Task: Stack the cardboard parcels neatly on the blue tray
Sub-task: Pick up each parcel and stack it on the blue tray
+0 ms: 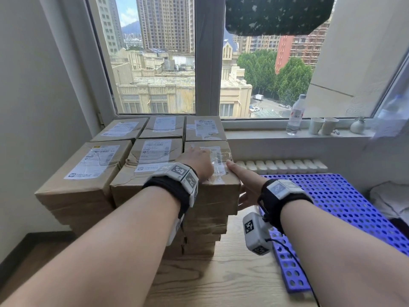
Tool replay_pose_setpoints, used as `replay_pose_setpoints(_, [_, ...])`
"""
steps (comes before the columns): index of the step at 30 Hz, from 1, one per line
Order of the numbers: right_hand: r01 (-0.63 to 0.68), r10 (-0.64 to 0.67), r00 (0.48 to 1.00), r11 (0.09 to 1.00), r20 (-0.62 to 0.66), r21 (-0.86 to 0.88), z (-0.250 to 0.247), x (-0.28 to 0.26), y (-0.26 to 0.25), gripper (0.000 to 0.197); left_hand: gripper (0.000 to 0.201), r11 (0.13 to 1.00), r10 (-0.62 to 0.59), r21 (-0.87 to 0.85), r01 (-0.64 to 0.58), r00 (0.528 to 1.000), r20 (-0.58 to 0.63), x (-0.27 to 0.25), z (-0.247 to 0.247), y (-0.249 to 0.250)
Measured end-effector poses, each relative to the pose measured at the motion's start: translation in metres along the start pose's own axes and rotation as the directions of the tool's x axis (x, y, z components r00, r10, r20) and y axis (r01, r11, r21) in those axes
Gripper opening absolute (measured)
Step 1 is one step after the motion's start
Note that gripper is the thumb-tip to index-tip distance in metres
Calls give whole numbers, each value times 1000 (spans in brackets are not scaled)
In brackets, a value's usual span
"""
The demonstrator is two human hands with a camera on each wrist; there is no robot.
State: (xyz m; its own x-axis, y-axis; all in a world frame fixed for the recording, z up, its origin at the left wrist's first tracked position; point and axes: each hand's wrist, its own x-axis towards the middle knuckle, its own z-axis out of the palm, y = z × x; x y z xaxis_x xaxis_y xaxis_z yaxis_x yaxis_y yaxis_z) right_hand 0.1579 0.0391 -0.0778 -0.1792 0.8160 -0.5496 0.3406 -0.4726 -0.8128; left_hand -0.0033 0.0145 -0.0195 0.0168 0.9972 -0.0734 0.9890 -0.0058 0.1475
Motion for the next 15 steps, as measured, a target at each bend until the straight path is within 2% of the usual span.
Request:
replay_pose_setpoints(8, [7,-7,999,1000,-45,5,-11,-10,4,56,50,1000,22,-2,-22,999,-50,-7,-12,5])
replay_pose_setpoints(15, [35,-32,997,999,-74,31,-30,-25,5,59,52,997,24,-74,-29,997,-76,-12,-13,12])
